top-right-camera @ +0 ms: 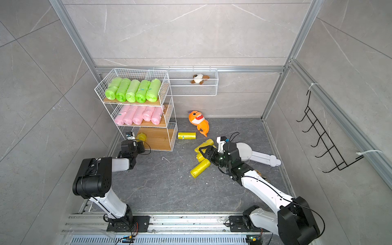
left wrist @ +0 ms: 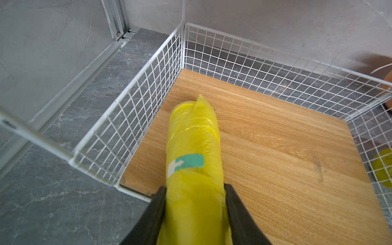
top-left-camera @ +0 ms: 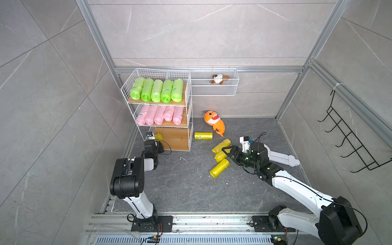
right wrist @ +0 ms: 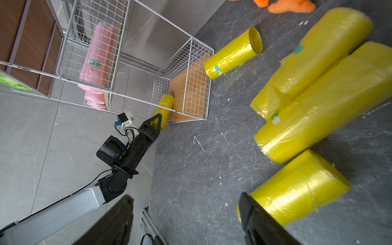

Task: Sort the rolls of trash bags by color and place them on the shelf
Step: Place the roll of trash bags on the shelf.

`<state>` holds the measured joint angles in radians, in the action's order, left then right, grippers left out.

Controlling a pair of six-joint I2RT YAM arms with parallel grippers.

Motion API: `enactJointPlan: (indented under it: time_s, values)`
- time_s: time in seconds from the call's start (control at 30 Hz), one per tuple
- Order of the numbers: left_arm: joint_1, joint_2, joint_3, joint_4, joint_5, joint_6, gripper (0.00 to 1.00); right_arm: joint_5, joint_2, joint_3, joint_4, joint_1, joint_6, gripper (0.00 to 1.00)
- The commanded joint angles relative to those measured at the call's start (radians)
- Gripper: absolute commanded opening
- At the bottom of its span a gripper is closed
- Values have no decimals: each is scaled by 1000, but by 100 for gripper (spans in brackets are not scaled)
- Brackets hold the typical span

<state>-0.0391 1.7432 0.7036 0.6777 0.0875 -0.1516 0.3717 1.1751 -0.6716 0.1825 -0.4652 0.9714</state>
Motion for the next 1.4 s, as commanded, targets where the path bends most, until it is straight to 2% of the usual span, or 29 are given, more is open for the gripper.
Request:
enactJointPlan:
  time_s: [0.0,0.27,0.43,0.53,0.63,0.73,0.8,0.9,1.07,1.2,1.37]
  values:
    - [-1,24,41,47,55,39,41,16,22,-8,35,2,-17,82]
    - [1,-10,30,38,70,-19,57,29,35,-5,45,0,-13,82]
    - [16,-88,-7,5,89,-49,65,32,28,-5,43,1,-13,81]
    - [31,-167,-81,76,102,-40,68,33,24,-1,41,0,-13,81]
    - [31,-226,-36,-109,109,-68,68,33,20,7,41,0,-13,82]
    - [31,-263,1,-293,78,-58,67,34,18,16,47,0,-10,81]
    - [31,-289,-18,-331,51,-30,64,33,20,23,56,0,-7,81]
    - [31,-318,-61,-337,56,53,56,41,28,29,67,0,-2,81]
    - [30,-303,-63,-358,128,180,44,49,41,32,75,0,-2,81]
    - [30,-237,-29,-356,113,198,42,48,50,37,85,1,0,81]
    - [30,-151,39,-336,173,184,36,59,66,22,84,0,-10,81]
